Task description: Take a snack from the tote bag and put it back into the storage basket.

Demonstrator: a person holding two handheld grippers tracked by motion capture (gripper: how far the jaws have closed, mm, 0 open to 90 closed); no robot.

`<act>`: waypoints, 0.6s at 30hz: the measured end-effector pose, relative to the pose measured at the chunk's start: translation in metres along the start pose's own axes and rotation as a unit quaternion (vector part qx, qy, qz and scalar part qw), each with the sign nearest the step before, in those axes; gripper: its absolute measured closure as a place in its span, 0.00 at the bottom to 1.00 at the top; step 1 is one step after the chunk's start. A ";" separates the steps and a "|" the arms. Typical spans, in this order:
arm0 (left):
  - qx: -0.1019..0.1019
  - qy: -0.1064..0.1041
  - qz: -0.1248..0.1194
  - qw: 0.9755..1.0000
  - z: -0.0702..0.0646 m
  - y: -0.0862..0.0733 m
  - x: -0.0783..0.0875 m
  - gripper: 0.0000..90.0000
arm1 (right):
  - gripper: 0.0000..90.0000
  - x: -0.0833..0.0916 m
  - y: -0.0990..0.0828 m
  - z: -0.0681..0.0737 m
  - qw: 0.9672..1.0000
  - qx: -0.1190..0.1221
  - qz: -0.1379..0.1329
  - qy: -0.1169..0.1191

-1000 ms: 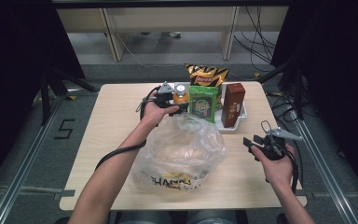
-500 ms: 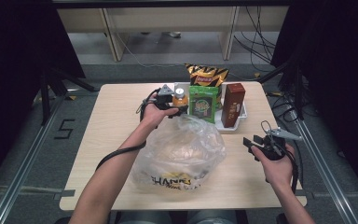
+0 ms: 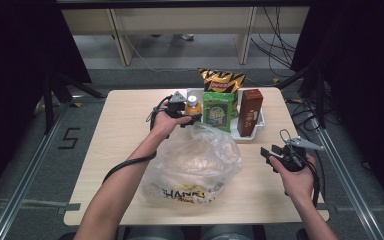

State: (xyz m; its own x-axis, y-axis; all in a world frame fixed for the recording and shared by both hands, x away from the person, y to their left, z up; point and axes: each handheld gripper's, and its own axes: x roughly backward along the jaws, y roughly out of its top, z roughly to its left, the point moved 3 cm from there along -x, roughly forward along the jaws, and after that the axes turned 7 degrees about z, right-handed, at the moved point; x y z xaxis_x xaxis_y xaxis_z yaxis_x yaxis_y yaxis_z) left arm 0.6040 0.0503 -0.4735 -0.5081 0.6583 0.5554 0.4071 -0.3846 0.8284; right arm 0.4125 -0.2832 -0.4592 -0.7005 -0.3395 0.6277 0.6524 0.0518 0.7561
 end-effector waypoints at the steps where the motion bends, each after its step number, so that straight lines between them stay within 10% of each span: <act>1: 0.000 0.001 0.000 1.000 0.000 0.000 0.000 0.34 | 0.57 0.000 0.000 0.001 1.000 -0.005 0.001 0.000; 18: 0.003 0.012 0.018 1.000 -0.002 0.006 0.023 0.23 | 0.56 -0.001 0.000 -0.001 1.000 0.011 0.000 -0.013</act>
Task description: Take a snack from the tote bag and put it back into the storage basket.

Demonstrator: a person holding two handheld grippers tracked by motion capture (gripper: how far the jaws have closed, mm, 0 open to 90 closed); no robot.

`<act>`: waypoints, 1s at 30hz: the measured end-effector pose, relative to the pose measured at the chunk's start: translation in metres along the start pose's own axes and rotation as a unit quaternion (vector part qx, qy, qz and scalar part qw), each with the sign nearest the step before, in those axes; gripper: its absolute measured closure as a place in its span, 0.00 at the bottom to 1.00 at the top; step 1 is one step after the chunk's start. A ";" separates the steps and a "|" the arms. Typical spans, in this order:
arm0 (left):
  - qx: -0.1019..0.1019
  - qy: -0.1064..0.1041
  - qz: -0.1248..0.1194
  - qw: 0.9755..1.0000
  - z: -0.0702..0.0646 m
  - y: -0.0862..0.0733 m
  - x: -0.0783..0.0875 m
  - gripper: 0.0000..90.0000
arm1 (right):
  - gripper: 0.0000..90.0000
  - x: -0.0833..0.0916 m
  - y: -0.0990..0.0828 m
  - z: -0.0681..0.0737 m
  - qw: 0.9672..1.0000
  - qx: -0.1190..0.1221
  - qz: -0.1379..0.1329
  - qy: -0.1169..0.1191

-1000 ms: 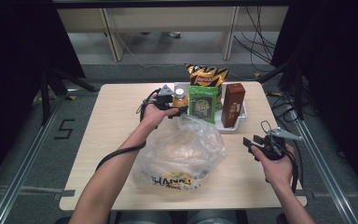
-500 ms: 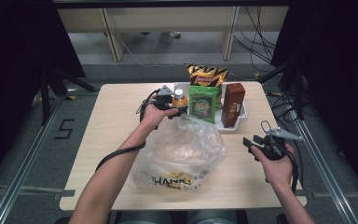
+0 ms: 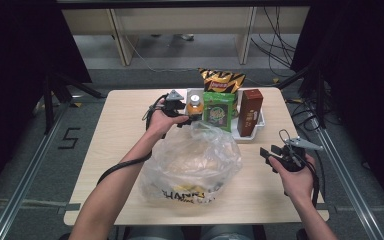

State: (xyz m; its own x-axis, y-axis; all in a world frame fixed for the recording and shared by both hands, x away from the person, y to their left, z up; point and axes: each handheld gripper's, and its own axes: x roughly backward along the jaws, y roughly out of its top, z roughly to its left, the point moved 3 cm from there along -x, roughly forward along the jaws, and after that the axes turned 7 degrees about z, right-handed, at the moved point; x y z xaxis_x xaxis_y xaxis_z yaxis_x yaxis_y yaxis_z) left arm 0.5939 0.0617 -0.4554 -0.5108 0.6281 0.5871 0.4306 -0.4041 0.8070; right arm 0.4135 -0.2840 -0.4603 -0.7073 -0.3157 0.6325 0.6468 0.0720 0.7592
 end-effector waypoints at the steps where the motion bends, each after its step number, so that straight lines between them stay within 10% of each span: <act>1: -0.002 0.000 0.003 1.000 0.001 0.000 0.002 0.23 | 0.56 0.000 0.000 0.000 1.000 -0.001 0.001 -0.001; 30: 0.010 0.019 0.019 1.000 -0.007 -0.009 0.078 0.27 | 0.56 0.000 0.000 -0.003 1.000 -0.006 0.005 -0.003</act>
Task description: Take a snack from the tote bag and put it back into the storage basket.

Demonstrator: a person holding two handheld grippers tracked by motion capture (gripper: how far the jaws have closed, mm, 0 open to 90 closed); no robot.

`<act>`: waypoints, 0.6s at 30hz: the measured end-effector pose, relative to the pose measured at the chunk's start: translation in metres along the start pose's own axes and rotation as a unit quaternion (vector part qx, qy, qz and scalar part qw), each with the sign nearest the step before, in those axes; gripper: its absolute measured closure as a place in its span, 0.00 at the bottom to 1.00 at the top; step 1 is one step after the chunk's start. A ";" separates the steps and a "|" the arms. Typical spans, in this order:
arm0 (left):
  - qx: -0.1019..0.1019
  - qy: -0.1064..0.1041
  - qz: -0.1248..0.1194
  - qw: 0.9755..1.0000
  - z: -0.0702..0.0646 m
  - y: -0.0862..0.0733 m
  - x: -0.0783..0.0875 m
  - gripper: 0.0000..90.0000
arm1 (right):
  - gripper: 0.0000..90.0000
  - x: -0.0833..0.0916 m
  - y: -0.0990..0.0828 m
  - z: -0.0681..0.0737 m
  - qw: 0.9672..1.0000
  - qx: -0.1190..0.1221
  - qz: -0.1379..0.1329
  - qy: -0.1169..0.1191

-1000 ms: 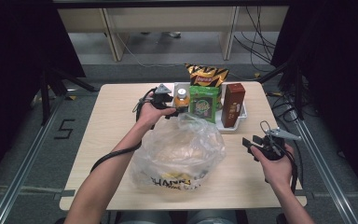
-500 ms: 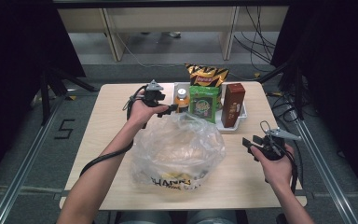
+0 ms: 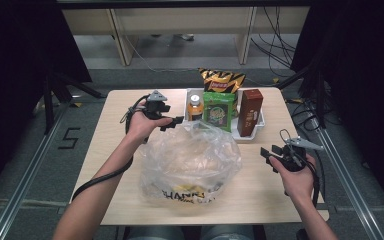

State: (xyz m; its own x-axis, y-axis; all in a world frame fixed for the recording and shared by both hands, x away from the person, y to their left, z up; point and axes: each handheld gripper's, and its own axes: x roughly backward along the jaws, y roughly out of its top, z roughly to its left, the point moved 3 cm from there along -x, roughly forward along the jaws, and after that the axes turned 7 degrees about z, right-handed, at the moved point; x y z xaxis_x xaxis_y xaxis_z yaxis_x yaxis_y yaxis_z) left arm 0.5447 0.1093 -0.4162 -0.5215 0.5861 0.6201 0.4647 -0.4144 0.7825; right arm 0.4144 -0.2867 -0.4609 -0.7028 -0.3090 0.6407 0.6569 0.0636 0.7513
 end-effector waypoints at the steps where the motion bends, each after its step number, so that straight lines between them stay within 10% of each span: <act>1: 0.004 -0.001 -0.003 1.000 0.000 0.000 0.003 0.27 | 0.56 -0.001 0.000 0.000 1.000 0.001 -0.007 0.005; 18: 0.017 0.007 -0.023 1.000 0.013 -0.038 0.052 0.27 | 0.56 -0.001 0.002 -0.003 1.000 0.001 -0.001 -0.004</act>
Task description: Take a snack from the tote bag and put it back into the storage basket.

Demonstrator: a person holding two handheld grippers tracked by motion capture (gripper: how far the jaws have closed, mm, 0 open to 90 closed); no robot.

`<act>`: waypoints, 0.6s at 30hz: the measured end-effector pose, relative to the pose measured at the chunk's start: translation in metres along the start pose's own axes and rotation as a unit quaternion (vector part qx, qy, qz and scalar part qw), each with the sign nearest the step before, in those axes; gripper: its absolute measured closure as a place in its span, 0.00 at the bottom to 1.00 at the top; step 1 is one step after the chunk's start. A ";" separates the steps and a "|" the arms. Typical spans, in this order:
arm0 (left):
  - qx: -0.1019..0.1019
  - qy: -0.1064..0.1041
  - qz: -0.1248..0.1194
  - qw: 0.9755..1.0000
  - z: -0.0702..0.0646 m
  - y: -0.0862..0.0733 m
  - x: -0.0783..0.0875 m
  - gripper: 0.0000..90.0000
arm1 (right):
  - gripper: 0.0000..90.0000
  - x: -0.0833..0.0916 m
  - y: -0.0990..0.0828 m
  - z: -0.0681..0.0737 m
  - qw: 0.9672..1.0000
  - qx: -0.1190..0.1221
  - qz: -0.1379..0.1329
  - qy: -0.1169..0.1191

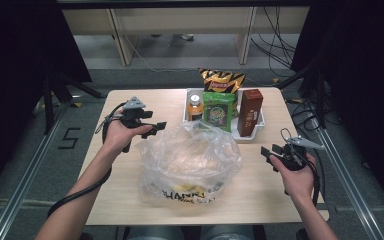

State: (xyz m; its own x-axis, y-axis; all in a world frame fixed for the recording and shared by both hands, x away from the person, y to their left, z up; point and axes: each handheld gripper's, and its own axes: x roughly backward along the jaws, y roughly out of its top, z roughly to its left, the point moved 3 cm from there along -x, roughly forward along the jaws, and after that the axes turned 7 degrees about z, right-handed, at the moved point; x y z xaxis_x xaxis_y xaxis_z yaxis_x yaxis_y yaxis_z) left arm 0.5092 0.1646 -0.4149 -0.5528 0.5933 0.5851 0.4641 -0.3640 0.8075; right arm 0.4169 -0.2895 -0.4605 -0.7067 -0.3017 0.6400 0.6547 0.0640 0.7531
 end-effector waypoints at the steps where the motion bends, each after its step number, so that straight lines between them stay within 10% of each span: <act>1: 0.001 0.002 -0.007 1.000 0.001 -0.003 0.003 0.27 | 0.56 0.000 0.000 0.000 1.000 -0.001 0.001 0.001; 6: 0.007 -0.001 -0.033 0.999 -0.001 -0.024 0.015 0.27 | 0.55 0.002 -0.001 0.007 0.999 -0.035 -0.001 0.017; 18: 0.093 0.002 -0.068 0.993 -0.008 -0.096 0.039 0.30 | 0.55 -0.003 -0.002 0.004 1.000 -0.006 -0.002 0.013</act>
State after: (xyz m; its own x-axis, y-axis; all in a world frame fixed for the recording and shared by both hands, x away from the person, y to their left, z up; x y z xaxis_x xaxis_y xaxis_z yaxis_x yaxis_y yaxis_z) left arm 0.4371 0.2173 -0.4691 -0.6213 0.6254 0.4720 0.5043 -0.1419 0.8518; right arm 0.4167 -0.2853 -0.4634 -0.7023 -0.3259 0.6329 0.6552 0.0517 0.7537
